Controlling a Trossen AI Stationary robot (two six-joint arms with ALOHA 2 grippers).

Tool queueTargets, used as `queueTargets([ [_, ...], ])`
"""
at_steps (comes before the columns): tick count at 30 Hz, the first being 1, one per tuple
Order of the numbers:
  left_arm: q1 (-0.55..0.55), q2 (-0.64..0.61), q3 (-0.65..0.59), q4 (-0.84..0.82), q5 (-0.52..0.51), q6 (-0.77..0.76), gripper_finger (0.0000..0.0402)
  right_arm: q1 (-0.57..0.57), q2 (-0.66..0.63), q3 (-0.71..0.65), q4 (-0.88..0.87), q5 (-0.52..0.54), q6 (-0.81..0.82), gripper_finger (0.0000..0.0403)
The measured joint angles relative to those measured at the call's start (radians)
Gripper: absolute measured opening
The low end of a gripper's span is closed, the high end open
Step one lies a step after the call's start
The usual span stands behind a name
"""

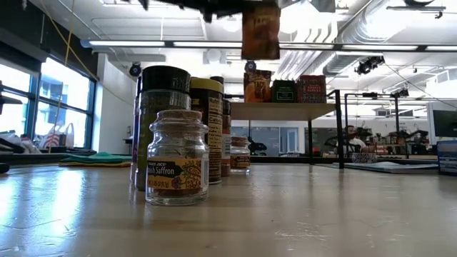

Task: Shelf spices
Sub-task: Put the orange seasoning pack on the shelf

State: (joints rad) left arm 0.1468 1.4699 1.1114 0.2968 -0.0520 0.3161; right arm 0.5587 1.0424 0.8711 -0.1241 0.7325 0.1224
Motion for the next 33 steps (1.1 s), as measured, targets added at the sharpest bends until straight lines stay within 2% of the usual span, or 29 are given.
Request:
queueTargets([
  [5, 0.138, 0.06, 0.057, -0.012, 0.107, 0.034, 0.0, -0.03, 0.039, 0.06, -0.062, -0.01, 0.0, 0.0128],
  [9, 0.199, 0.124, 0.073, -0.015, 0.123, 0.039, 0.0, -0.034, 0.072, 0.063, -0.073, -0.009, 0.004, 0.0128],
  [14, 0.222, 0.191, 0.074, -0.013, 0.123, 0.102, 0.0, -0.042, 0.111, 0.063, -0.084, -0.008, 0.035, 0.0128],
  [18, 0.225, 0.227, 0.075, 0.018, 0.101, 0.136, 0.0, -0.042, 0.123, 0.063, -0.084, -0.007, 0.036, 0.0128],
  [25, 0.226, 0.238, 0.076, 0.02, -0.012, 0.181, 0.0004, -0.042, 0.123, 0.063, -0.084, -0.007, 0.037, 0.0128],
  [33, 0.226, 0.238, 0.076, 0.046, -0.037, 0.272, 0.005, -0.042, 0.123, 0.062, -0.084, -0.006, 0.053, 0.0128],
])
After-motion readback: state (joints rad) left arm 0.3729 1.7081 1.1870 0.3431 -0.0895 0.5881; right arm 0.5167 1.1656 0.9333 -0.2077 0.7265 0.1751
